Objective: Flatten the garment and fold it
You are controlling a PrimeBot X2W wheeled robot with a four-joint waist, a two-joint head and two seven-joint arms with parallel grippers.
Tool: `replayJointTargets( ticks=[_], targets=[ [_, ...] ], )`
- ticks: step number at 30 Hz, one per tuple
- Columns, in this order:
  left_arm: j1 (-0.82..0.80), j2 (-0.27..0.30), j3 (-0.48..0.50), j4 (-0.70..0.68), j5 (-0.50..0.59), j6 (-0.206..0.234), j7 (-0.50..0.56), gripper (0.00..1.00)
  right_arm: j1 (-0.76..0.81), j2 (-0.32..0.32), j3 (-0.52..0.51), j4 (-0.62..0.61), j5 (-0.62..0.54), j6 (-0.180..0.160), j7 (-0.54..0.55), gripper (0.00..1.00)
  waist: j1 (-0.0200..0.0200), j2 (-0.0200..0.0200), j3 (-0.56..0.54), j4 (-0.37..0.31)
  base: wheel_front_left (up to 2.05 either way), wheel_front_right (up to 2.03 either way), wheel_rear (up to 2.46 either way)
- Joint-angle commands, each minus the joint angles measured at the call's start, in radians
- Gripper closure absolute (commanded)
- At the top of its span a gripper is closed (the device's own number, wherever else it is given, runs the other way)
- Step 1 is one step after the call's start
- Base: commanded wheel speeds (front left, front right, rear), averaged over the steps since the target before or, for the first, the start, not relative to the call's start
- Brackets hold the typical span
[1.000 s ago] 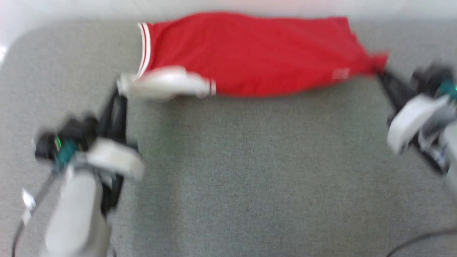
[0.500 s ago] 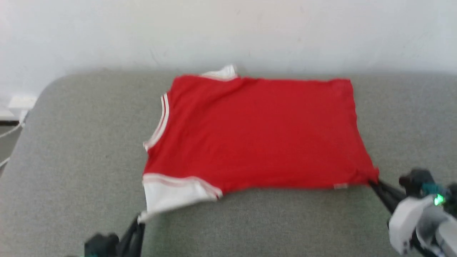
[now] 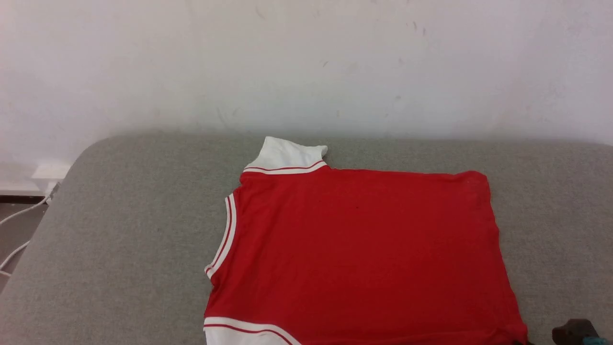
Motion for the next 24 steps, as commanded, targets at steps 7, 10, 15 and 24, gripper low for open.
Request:
replayJointTargets(
  ticks=[7,10,15,24],
  targets=[
    [-0.023,0.03,0.005,-0.025,0.022,0.022,0.011,1.0,0.085,0.035,-0.1,-0.081,-0.023,-0.001,0.029,1.0,0.0003,0.0,0.001,0.008,0.0,0.0,0.0],
    [-0.09,0.048,-0.004,-0.031,0.045,0.01,0.004,1.0,0.076,0.048,-0.137,-0.111,-0.044,-0.001,0.039,1.0,0.0003,0.0,0.011,0.005,0.0,0.0,0.0],
    [-0.218,0.078,-0.022,-0.027,0.089,-0.011,-0.01,1.0,0.045,0.056,-0.173,-0.157,-0.067,-0.001,0.06,1.0,0.0003,0.0,0.03,-0.004,0.0,0.0,0.0],
    [-0.529,0.11,-0.059,0.084,0.123,-0.048,-0.034,1.0,-0.064,0.065,-0.23,-0.221,-0.082,-0.001,0.116,1.0,0.0003,0.0,0.108,-0.033,0.0,0.0,0.0]
  ],
)
